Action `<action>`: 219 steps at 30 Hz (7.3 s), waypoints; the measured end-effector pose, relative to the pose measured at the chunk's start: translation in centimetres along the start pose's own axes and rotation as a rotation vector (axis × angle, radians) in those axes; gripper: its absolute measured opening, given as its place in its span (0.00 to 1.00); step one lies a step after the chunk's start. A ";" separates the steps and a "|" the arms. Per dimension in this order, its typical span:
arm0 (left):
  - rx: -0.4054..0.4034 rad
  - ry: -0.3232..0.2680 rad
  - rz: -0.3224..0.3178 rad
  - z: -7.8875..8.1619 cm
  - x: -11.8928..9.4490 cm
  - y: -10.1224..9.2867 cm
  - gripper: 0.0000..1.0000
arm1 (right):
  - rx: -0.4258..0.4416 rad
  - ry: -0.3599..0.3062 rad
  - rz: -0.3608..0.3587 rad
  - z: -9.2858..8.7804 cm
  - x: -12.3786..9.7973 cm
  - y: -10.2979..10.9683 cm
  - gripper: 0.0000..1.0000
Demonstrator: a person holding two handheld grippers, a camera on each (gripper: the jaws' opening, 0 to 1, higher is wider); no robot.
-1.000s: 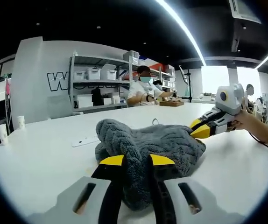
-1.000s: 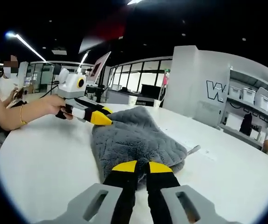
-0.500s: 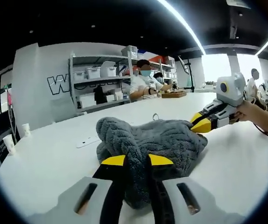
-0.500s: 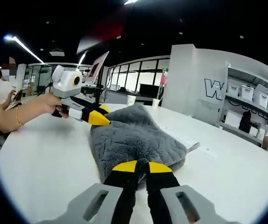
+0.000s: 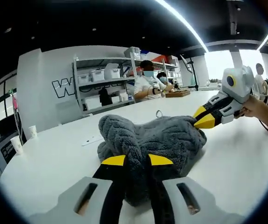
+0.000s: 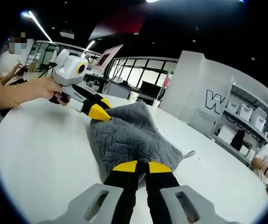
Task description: Open the folded towel by lifting each exposed corner and separating the folded layers until the towel lies flat within the target outline without major curled edges
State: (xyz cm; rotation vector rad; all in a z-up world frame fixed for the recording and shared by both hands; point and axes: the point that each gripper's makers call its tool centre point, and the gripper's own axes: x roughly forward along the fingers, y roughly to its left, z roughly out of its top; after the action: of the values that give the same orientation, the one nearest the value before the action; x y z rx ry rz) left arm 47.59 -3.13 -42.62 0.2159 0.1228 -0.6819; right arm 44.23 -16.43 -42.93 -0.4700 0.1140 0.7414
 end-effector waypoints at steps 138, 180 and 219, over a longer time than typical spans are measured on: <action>0.129 0.105 -0.039 -3.9 -12.3 -6.2 0.43 | -0.050 -0.036 0.093 1.8 -6.5 9.3 0.37; 0.387 0.107 -0.183 -3.2 -13.4 -10.3 0.15 | -0.379 -0.019 0.209 2.2 -7.1 12.2 0.08; 0.296 0.102 -0.144 -4.8 -14.9 -13.6 0.09 | -0.186 -0.004 0.238 -1.2 -10.1 15.1 0.05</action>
State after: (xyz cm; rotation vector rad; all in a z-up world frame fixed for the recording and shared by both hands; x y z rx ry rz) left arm 27.27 -3.22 -46.69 0.5307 0.1355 -0.8325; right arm 26.68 -13.60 -46.95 -0.6391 0.0987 0.9917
